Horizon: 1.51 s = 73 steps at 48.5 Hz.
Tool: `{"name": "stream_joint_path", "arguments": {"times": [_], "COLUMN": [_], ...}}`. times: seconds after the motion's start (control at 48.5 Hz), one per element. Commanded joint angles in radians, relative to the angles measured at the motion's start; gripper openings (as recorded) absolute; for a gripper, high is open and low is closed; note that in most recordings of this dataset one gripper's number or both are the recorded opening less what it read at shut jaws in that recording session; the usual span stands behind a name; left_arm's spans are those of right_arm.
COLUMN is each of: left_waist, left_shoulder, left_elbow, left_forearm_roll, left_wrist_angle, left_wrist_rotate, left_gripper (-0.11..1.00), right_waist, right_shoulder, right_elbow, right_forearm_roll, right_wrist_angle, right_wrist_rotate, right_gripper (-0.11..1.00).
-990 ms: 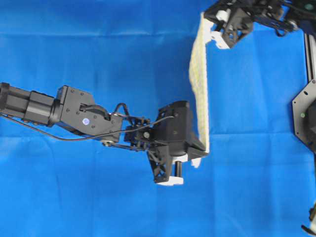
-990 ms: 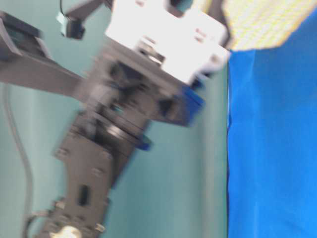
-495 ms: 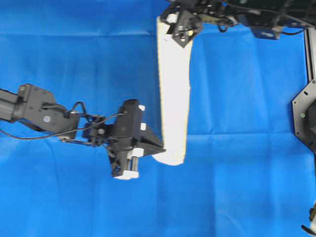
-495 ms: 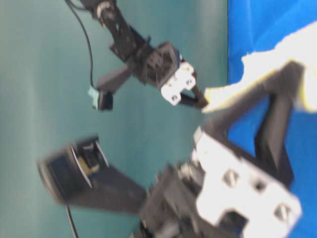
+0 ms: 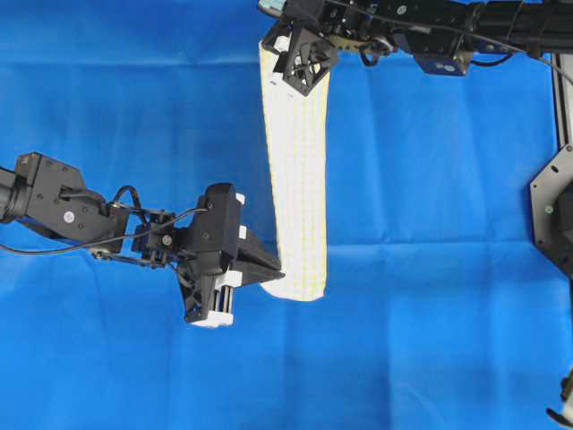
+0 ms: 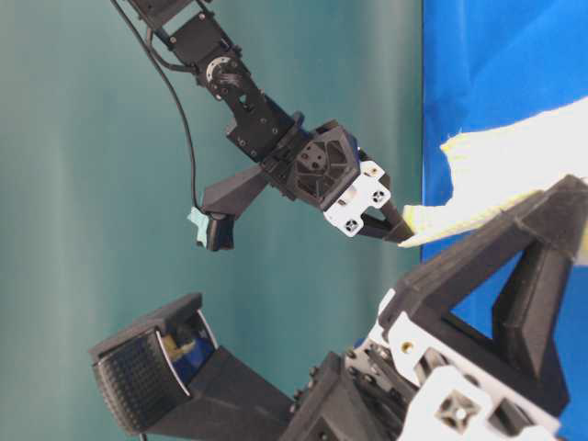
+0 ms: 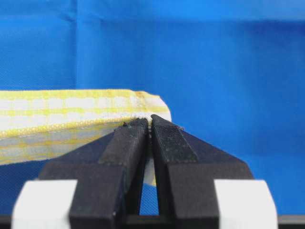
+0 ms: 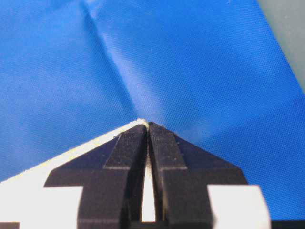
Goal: Fold the yellow towel.
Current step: 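Lay the strip down vertically and release both grippers, then move both grippers to the strip's top corners and pinch them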
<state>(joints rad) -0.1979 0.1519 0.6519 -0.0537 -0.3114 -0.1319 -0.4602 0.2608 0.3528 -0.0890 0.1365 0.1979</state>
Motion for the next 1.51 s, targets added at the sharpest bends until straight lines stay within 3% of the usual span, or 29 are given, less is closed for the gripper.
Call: {"name": "stream_joint_path", "arguments": {"times": [0.0, 0.103, 0.227, 0.351, 0.475, 0.516, 0.681, 0.908, 1.052, 1.259, 1.485], "left_waist": [-0.020, -0.020, -0.020, -0.020, -0.015, -0.011, 0.032, 0.117, 0.184, 0.268, 0.319], "left_shoulder": [-0.025, -0.023, -0.025, -0.040, -0.097, -0.123, -0.216, -0.290, -0.313, -0.342, -0.337], "left_elbow": [-0.005, -0.006, -0.009, -0.012, -0.012, -0.012, 0.000, 0.029, 0.057, 0.097, 0.114], "left_forearm_roll": [0.002, 0.002, 0.002, 0.002, 0.002, 0.002, 0.002, 0.008, 0.009, 0.009, 0.009], "left_wrist_angle": [-0.005, -0.005, -0.005, 0.000, 0.048, 0.071, 0.135, 0.156, 0.156, 0.156, 0.149], "left_wrist_rotate": [-0.003, -0.005, -0.005, -0.002, 0.005, 0.005, 0.011, 0.015, 0.015, 0.014, 0.015], "left_gripper": [0.02, 0.07, 0.36, 0.62, 0.62, 0.62, 0.62, 0.62, 0.62, 0.75, 0.81], "right_waist": [-0.006, -0.005, 0.006, 0.026, 0.037, 0.040, 0.058, 0.086, 0.087, 0.104, 0.115], "right_shoulder": [-0.020, -0.020, -0.021, -0.023, -0.041, -0.054, -0.149, -0.339, -0.460, -0.586, -0.598], "right_elbow": [-0.028, -0.028, -0.028, -0.026, -0.017, -0.011, 0.041, 0.178, 0.296, 0.430, 0.463], "right_forearm_roll": [-0.003, -0.003, -0.005, -0.015, -0.021, -0.023, -0.021, -0.023, -0.018, -0.005, 0.003], "right_wrist_angle": [-0.006, -0.009, -0.009, -0.008, -0.005, -0.003, -0.005, -0.025, -0.097, -0.176, -0.179], "right_wrist_rotate": [0.000, 0.000, -0.005, -0.018, -0.038, -0.041, -0.046, -0.041, -0.029, -0.021, -0.021], "right_gripper": [0.01, 0.01, 0.04, 0.37, 0.74, 0.79, 0.69, 0.69, 0.69, 0.69, 0.69]}}
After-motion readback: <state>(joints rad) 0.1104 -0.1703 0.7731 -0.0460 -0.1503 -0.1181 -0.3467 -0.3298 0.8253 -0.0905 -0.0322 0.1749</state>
